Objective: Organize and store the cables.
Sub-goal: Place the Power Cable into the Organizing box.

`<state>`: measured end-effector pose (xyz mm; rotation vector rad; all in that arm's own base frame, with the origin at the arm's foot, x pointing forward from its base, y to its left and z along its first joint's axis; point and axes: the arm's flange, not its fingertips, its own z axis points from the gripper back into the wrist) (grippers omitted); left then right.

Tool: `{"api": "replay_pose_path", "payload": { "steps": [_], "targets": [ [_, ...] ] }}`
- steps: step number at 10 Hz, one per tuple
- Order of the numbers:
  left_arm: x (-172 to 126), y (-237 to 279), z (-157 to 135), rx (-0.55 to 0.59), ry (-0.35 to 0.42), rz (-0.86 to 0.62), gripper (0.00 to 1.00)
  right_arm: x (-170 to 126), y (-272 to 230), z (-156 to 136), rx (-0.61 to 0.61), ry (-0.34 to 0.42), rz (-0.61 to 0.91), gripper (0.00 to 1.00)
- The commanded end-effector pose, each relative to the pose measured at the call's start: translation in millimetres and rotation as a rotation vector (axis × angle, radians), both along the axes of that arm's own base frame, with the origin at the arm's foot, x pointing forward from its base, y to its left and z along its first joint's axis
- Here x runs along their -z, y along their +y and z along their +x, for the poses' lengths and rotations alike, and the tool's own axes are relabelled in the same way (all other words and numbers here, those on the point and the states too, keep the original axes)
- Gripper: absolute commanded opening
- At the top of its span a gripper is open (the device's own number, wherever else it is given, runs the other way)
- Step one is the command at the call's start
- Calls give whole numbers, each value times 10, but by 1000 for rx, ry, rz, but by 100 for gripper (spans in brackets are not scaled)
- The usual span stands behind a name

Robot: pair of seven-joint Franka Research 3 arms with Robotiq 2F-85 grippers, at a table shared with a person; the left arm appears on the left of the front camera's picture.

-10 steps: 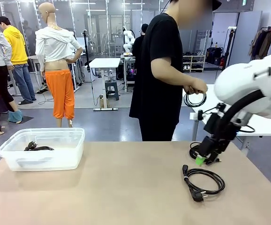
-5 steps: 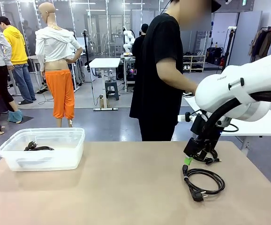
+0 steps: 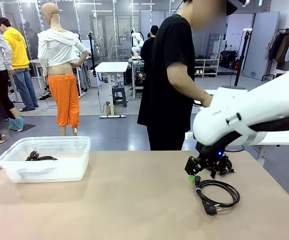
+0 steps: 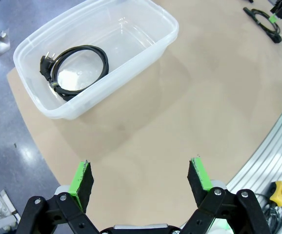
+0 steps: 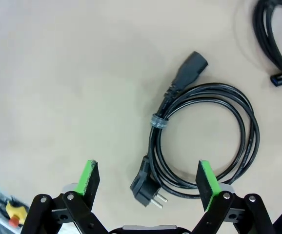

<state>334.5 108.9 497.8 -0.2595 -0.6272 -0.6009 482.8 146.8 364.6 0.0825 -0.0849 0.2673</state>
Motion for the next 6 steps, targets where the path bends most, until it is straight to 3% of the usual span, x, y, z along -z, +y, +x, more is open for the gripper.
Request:
{"api": "replay_pose_path", "payload": {
  "steps": [1, 6],
  "targets": [
    [-15, -7, 0, -13, 1, 5, 99, 212, 87, 57, 70, 9, -66, 100],
    [-15, -7, 0, -13, 1, 5, 99, 515, 34, 183, 127, -30, -65, 100]
  ]
}}
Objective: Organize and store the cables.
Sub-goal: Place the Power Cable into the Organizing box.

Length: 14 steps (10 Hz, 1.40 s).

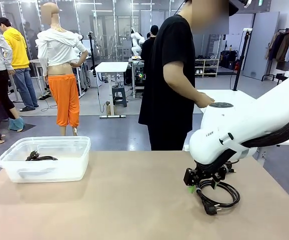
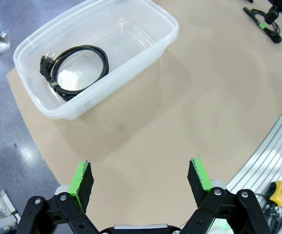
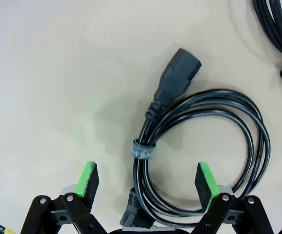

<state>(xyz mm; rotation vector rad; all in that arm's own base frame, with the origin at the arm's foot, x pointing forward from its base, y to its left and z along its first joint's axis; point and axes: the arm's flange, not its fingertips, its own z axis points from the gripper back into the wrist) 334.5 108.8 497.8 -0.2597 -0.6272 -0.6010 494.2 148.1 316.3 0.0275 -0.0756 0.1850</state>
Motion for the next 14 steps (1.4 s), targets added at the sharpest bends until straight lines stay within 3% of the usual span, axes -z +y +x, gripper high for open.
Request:
{"api": "replay_pose_path", "payload": {
  "steps": [1, 3, 4, 5, 7, 14],
  "targets": [
    [-15, -7, 0, -13, 1, 5, 99, 60, 19, 84, 45, -36, -14, 100],
    [-15, -7, 0, -13, 1, 5, 99, 121, 28, 115, 26, -46, -24, 100],
    [-15, -7, 0, -13, 1, 5, 99, 122, 19, 114, 11, -43, -24, 85],
    [-15, -7, 0, -13, 1, 5, 99, 140, 26, 106, -1, -31, -29, 62],
    [-15, -7, 0, -13, 1, 5, 99, 166, 31, 104, -6, -33, -47, 2],
    [-15, -7, 0, -13, 1, 5, 99, 130, 7, 96, 19, -53, -73, 0]
  ]
}}
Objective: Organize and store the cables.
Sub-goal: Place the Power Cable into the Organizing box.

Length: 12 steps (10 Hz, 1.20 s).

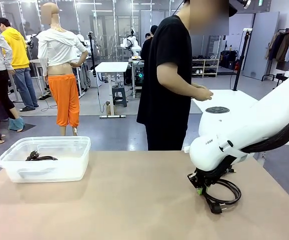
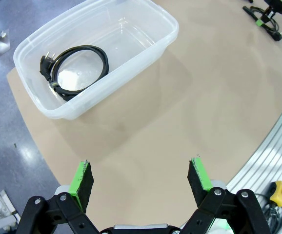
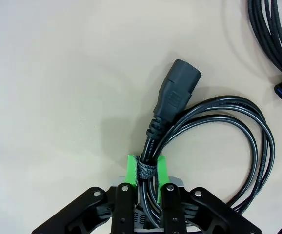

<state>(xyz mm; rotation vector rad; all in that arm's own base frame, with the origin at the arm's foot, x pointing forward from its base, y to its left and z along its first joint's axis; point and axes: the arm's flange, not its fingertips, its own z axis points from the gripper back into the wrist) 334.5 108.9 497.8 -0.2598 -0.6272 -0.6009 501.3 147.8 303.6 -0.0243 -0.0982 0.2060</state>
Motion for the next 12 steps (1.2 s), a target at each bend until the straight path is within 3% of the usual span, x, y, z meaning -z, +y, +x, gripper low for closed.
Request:
{"api": "replay_pose_path", "payload": {
  "steps": [1, 2, 4, 6, 12],
  "targets": [
    [-15, -7, 0, -13, 1, 5, 99, -64, 18, 23, 53, -15, -32, 0],
    [-15, -7, 0, -13, 1, 5, 99, -253, 40, 2, 64, 17, -49, 0],
    [-15, -7, 0, -13, 1, 5, 99, -749, 131, -65, 59, -41, -36, 0],
    [-15, -7, 0, -13, 1, 5, 99, -1022, 205, -113, 46, -72, -15, 0],
    [-15, -7, 0, -13, 1, 5, 99, -1141, 193, -125, 9, -85, -7, 0]
  ]
}}
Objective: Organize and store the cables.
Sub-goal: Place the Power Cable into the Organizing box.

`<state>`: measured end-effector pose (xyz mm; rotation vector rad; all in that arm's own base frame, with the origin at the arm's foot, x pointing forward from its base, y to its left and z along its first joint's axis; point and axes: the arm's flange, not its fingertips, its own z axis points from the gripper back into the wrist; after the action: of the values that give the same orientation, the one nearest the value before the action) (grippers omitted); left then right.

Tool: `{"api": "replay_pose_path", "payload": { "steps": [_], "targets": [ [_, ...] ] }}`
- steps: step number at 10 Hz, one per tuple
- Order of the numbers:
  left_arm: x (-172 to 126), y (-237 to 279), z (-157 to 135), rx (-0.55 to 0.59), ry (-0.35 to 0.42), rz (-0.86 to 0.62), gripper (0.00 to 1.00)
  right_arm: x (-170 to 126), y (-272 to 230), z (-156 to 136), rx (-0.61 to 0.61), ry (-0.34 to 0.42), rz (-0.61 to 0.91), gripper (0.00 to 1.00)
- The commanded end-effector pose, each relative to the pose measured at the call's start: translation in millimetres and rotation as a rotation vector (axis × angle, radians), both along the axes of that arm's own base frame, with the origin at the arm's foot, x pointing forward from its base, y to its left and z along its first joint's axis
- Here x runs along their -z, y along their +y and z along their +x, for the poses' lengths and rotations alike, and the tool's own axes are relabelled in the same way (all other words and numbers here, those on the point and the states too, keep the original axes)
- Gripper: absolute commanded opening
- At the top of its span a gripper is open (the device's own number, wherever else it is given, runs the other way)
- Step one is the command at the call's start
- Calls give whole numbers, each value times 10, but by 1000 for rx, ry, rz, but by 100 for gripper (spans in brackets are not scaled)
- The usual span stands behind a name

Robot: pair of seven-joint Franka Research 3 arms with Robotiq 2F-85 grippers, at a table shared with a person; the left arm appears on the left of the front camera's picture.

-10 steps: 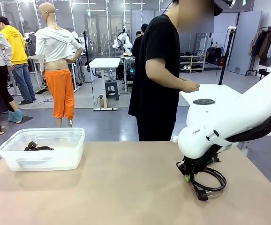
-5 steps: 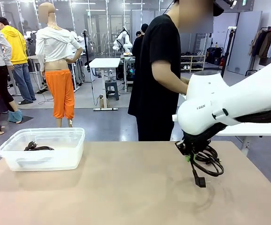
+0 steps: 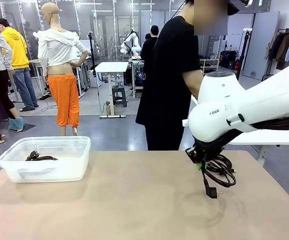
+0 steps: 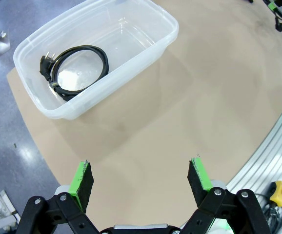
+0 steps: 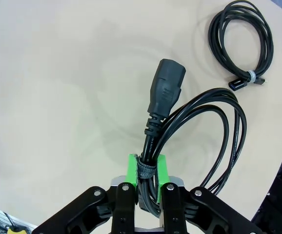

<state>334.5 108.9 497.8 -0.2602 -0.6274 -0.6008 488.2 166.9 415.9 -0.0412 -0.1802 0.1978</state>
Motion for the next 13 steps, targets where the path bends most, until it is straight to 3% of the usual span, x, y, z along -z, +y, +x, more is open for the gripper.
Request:
{"api": "replay_pose_path", "payload": {
  "steps": [1, 3, 4, 5, 10, 13],
  "targets": [
    [-15, -7, 0, -13, 1, 6, 99, -18, 1, 6, 1, -2, 1, 0],
    [-15, -7, 0, -13, 1, 6, 99, -18, 1, 6, 1, -2, 1, 0],
    [-15, -7, 0, -13, 1, 6, 99, 0, -1, 0, 0, 0, 0, 18],
    [-15, -7, 0, -13, 1, 6, 99, -29, 227, 1, 18, -4, -19, 18],
    [-15, -7, 0, -13, 1, 6, 99, -166, 1937, 144, 7, -66, -79, 18],
    [-15, -7, 0, -13, 1, 6, 99, 88, 3099, 236, -79, -29, -107, 18]
  ]
}}
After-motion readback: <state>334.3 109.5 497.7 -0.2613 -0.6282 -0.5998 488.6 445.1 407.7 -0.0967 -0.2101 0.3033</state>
